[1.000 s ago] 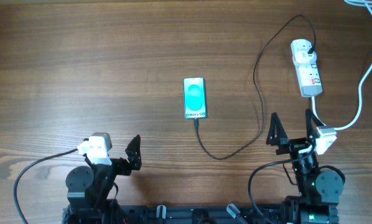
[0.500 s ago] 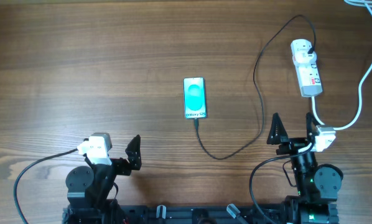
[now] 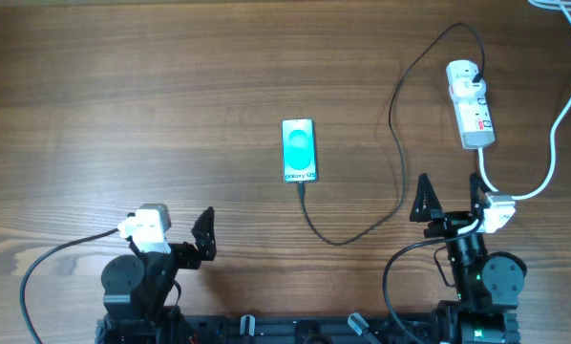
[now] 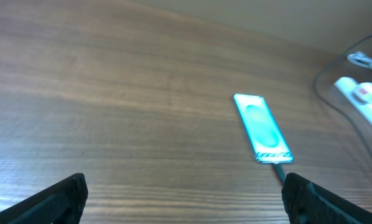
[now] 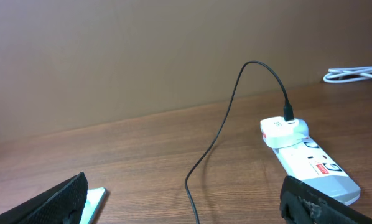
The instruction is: Plug charger to phone and switch on socket
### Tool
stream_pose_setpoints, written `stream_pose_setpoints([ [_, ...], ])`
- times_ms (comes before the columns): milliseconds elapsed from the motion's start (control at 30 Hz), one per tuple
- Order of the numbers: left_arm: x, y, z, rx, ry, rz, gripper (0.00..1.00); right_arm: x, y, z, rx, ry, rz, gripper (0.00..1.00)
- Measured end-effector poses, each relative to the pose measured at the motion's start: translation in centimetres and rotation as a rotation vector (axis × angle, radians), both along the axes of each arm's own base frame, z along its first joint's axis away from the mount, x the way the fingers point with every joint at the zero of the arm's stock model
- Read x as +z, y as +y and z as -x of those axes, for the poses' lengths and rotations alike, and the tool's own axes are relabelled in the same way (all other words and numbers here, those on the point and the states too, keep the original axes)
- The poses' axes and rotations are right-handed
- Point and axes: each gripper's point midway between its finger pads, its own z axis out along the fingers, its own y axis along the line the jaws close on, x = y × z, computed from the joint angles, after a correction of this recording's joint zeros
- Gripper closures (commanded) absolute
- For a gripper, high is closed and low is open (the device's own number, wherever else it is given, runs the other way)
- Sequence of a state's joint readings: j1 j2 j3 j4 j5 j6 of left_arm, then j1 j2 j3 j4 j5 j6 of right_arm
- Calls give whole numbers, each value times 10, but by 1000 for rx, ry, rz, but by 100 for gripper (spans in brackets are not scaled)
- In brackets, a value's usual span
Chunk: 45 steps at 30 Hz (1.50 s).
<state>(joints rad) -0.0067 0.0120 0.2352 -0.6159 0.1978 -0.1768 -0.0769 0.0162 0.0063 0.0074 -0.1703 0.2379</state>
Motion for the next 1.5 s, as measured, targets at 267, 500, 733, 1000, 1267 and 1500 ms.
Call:
stream_pose_setpoints([
  [267,-20,3,-2,15,38,-8,0,0,-1,0,-6,0,0,0],
  [500,33,9,-33,55,-292,-12,0,0,-1,0,-9,-1,0,0],
  [733,24,19,-40,114,-321,-25,0,0,-2,0,-12,0,0,0],
  [1000,24,23,-40,136,-321,-30,0,0,-2,0,-12,0,0,0],
  [1267,24,24,-40,140,-320,-31,0,0,-2,0,-12,-1,0,0],
  [1500,24,25,-40,143,-320,-32,0,0,-2,0,-12,-1,0,0],
])
